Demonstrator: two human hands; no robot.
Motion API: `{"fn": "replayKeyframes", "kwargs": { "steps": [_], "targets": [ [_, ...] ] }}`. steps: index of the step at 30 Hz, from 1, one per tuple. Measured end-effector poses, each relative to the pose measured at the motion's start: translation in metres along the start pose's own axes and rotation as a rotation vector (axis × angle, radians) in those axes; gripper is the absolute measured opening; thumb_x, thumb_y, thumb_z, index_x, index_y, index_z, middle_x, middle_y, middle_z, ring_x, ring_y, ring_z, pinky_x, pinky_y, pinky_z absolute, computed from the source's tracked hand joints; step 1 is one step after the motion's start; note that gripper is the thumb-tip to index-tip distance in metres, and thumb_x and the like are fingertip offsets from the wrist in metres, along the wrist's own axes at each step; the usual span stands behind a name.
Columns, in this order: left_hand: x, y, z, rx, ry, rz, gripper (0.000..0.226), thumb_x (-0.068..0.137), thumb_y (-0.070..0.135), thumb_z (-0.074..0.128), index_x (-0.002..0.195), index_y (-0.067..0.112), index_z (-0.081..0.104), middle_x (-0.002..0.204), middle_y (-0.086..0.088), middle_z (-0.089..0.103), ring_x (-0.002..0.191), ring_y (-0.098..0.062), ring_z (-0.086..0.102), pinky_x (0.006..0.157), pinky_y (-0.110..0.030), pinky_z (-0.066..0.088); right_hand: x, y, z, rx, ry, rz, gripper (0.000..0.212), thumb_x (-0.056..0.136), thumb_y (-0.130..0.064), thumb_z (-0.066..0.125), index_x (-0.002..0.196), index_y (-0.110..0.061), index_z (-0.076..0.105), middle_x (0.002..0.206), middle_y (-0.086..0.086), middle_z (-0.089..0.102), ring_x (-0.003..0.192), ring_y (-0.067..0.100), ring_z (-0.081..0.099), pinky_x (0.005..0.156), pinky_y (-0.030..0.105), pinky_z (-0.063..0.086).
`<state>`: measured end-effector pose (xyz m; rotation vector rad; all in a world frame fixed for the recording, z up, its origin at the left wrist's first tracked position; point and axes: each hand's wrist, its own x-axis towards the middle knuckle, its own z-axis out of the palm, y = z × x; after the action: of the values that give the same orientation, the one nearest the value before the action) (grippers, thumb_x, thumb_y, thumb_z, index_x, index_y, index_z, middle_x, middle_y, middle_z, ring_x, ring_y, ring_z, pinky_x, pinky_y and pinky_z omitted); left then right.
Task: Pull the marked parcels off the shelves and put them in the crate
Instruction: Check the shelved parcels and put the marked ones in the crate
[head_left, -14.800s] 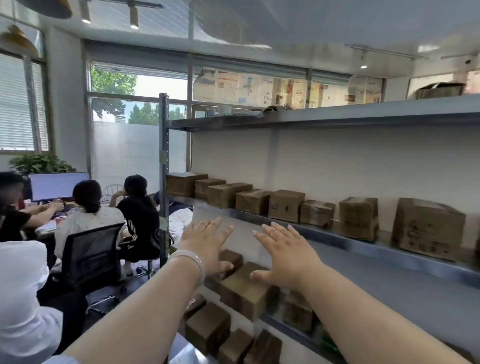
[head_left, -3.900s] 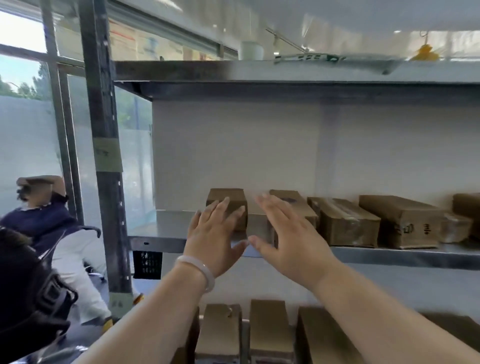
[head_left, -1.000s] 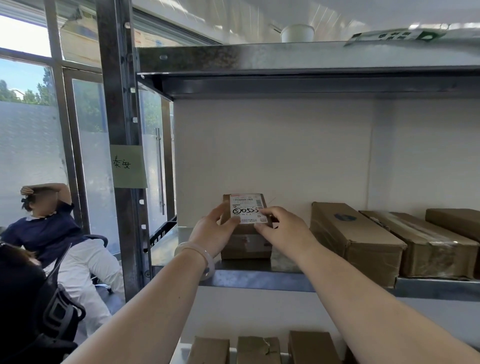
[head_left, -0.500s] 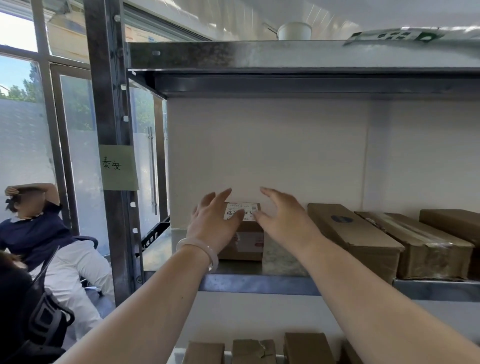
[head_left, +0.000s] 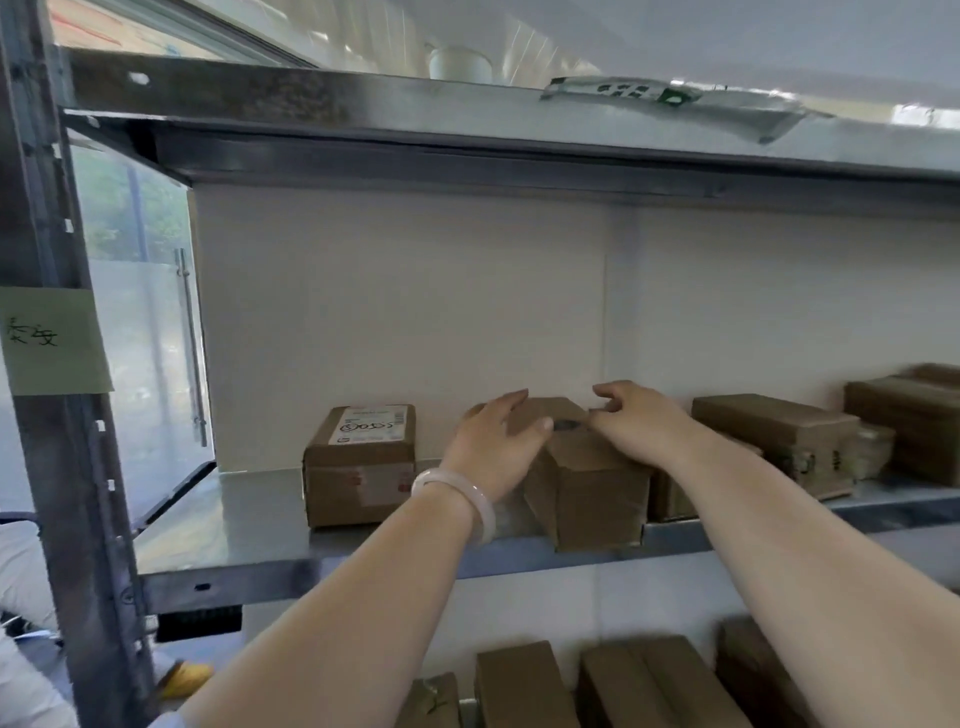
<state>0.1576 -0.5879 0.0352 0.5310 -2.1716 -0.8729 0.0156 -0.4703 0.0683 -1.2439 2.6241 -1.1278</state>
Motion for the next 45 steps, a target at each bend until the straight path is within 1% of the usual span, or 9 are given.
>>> {"fn": "replayKeyframes", "kwargs": {
  "steps": [6,13,19,24,29,32,36,41,45],
  "targets": [
    [-0.001,-0.001,0.024,-0.113,-0.167,-0.155,0.057,0.093,0.049,0.057,0.144,0.027,0.044,0.142,-0.001,0.051,0.128,-0.021,0.049,0.1,-0.031,0.042,-0.004,0.013,0.003,-0.007,-0.078,0.072,0.033,0.094,-0.027,0.05,0.121,-0.016,0.064,0.122,0.009,0.063,0.097,0.02,0.056,0.067,0.026,0.04],
    [-0.008,-0.007,0.019,-0.282,-0.147,-0.139,0.043,0.089,0.038,0.067,0.131,0.033,0.056,0.12,0.007,0.058,0.096,-0.002,0.058,0.079,-0.02,0.056,-0.019,0.015,0.01,0.512,-0.158,0.333,0.03,0.092,-0.037,0.059,0.112,-0.014,0.061,0.104,0.011,0.069,0.096,0.028,0.066,0.088,0.042,0.054],
    [-0.003,0.001,0.005,-0.321,-0.102,-0.12,0.06,0.087,0.035,0.071,0.142,0.031,0.047,0.137,0.001,0.056,0.121,-0.019,0.057,0.1,-0.041,0.05,-0.032,0.003,0.007,0.561,-0.012,0.092,0.036,0.098,-0.045,0.046,0.125,-0.026,0.059,0.116,0.0,0.065,0.105,0.02,0.061,0.097,0.041,0.049],
    [-0.007,0.008,0.009,-0.29,-0.037,-0.067,0.085,0.073,0.064,0.073,0.145,0.033,0.042,0.137,0.009,0.053,0.121,-0.013,0.053,0.102,-0.031,0.045,-0.045,0.0,0.023,0.477,0.168,-0.254,0.033,0.101,-0.026,0.044,0.131,-0.036,0.055,0.112,-0.016,0.06,0.097,-0.016,0.053,0.081,0.003,0.038],
    [-0.012,0.007,0.013,-0.32,-0.008,-0.095,0.091,0.071,0.06,0.077,0.147,0.034,0.035,0.14,0.005,0.046,0.126,-0.018,0.048,0.102,-0.033,0.044,-0.047,0.007,0.032,0.334,0.195,-0.321,0.042,0.1,-0.023,0.045,0.142,-0.026,0.048,0.14,-0.007,0.05,0.126,0.004,0.041,0.109,0.026,0.031],
    [-0.016,0.006,0.01,-0.395,0.015,-0.07,0.087,0.067,0.056,0.075,0.143,0.04,0.036,0.129,0.011,0.051,0.111,-0.01,0.053,0.083,-0.022,0.045,-0.049,0.007,0.029,0.321,0.282,-0.339,0.044,0.096,-0.019,0.055,0.139,-0.028,0.05,0.136,-0.009,0.051,0.125,0.005,0.043,0.104,0.023,0.031],
    [-0.022,0.006,0.003,-0.694,0.013,-0.141,0.087,0.057,0.054,0.074,0.137,0.045,0.04,0.122,0.003,0.06,0.106,-0.02,0.064,0.092,-0.043,0.056,-0.051,0.006,0.025,0.606,0.219,-0.112,0.067,0.09,-0.034,0.066,0.149,-0.03,0.034,0.144,-0.007,0.042,0.132,0.013,0.042,0.102,0.03,0.042],
    [-0.029,0.003,0.004,-0.745,-0.034,-0.113,0.069,0.077,0.043,0.067,0.142,0.041,0.042,0.128,0.004,0.061,0.113,-0.018,0.064,0.098,-0.044,0.052,-0.055,0.008,0.03,0.68,0.17,-0.138,0.032,0.093,-0.037,0.061,0.122,-0.025,0.065,0.108,-0.009,0.07,0.088,-0.002,0.065,0.061,0.006,0.046],
    [-0.028,-0.002,0.002,-0.441,0.093,-0.046,0.045,0.092,0.039,0.06,0.137,0.039,0.053,0.126,0.012,0.061,0.113,-0.006,0.059,0.099,-0.03,0.049,-0.06,0.009,0.032,0.713,0.184,-0.194,0.018,0.096,-0.04,0.055,0.107,-0.048,0.066,0.097,-0.03,0.068,0.091,-0.012,0.061,0.064,0.004,0.047]
  ]
}}
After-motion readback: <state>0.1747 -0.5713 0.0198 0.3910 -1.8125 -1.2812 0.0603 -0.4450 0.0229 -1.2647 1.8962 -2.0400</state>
